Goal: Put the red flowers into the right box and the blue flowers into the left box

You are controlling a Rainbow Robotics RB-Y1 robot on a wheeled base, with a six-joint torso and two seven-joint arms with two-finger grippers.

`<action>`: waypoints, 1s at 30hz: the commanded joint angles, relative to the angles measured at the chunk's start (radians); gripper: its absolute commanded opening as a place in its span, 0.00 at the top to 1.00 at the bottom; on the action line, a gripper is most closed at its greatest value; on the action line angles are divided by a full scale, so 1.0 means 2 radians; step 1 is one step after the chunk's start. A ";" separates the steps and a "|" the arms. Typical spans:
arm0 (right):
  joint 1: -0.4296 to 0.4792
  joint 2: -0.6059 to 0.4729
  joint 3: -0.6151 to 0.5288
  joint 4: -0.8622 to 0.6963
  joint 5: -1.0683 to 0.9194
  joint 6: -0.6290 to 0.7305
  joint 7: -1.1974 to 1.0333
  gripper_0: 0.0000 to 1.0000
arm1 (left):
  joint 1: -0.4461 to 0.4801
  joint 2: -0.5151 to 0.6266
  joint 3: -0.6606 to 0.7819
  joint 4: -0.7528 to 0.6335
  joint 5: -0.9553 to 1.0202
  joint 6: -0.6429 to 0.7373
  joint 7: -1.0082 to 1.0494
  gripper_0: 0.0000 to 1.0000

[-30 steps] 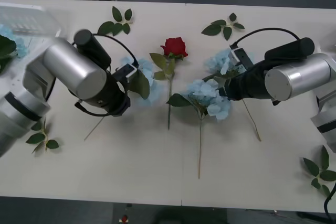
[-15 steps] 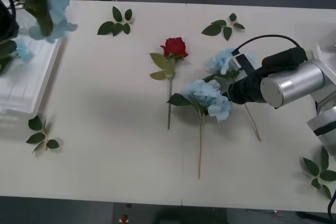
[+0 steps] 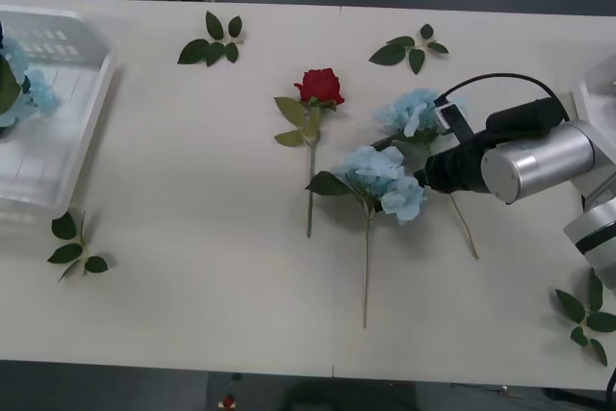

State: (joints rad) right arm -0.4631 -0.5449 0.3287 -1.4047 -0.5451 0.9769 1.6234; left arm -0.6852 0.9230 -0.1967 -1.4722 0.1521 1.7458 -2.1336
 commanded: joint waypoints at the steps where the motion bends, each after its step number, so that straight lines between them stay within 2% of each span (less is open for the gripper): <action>1: -0.003 0.002 0.011 -0.003 0.001 -0.011 -0.013 0.00 | -0.016 0.022 -0.018 0.037 -0.001 -0.030 -0.032 1.00; 2: -0.003 0.002 0.011 -0.003 0.001 -0.012 -0.013 0.02 | -0.016 0.022 -0.027 0.048 -0.002 -0.037 -0.032 1.00; 4: -0.003 0.005 0.011 -0.002 0.001 -0.013 -0.013 0.19 | -0.016 0.021 -0.041 0.061 -0.001 -0.047 -0.033 1.00; 6: -0.003 0.007 0.011 -0.002 0.001 -0.014 -0.013 0.39 | -0.017 0.021 -0.062 0.077 0.002 -0.053 -0.032 1.00; 11: -0.004 0.012 0.012 -0.001 0.006 -0.014 -0.013 0.63 | -0.017 0.021 -0.080 0.101 0.027 -0.074 -0.032 0.99; 12: -0.004 0.013 0.014 -0.002 0.006 -0.014 -0.014 0.66 | -0.017 0.020 -0.080 0.106 0.032 -0.078 -0.032 0.92; 13: -0.005 0.013 0.014 -0.001 0.006 -0.014 -0.014 0.70 | -0.017 0.020 -0.080 0.111 0.037 -0.083 -0.032 0.81; 15: -0.005 0.012 0.014 -0.001 0.006 -0.014 -0.014 0.76 | -0.017 0.020 -0.080 0.118 0.051 -0.091 -0.032 0.50; 16: -0.005 0.013 0.014 -0.001 0.006 -0.014 -0.014 0.81 | -0.017 0.020 -0.080 0.119 0.059 -0.094 -0.032 0.40; 19: -0.006 0.013 0.014 -0.002 0.006 -0.014 -0.013 0.95 | -0.017 0.020 -0.077 0.119 0.070 -0.094 -0.033 0.30; 25: -0.011 0.011 0.005 -0.002 0.001 -0.014 -0.011 1.00 | -0.017 0.020 -0.043 0.103 0.111 -0.071 -0.043 0.16; 30: -0.011 0.000 -0.020 -0.003 -0.051 -0.014 0.003 1.00 | -0.017 0.020 0.019 0.044 0.183 -0.002 -0.070 0.10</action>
State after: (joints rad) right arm -0.4632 -0.5298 0.3234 -1.3982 -0.6015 0.9559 1.6235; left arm -0.6853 0.9231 -0.2351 -1.3038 0.4622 1.6891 -2.2072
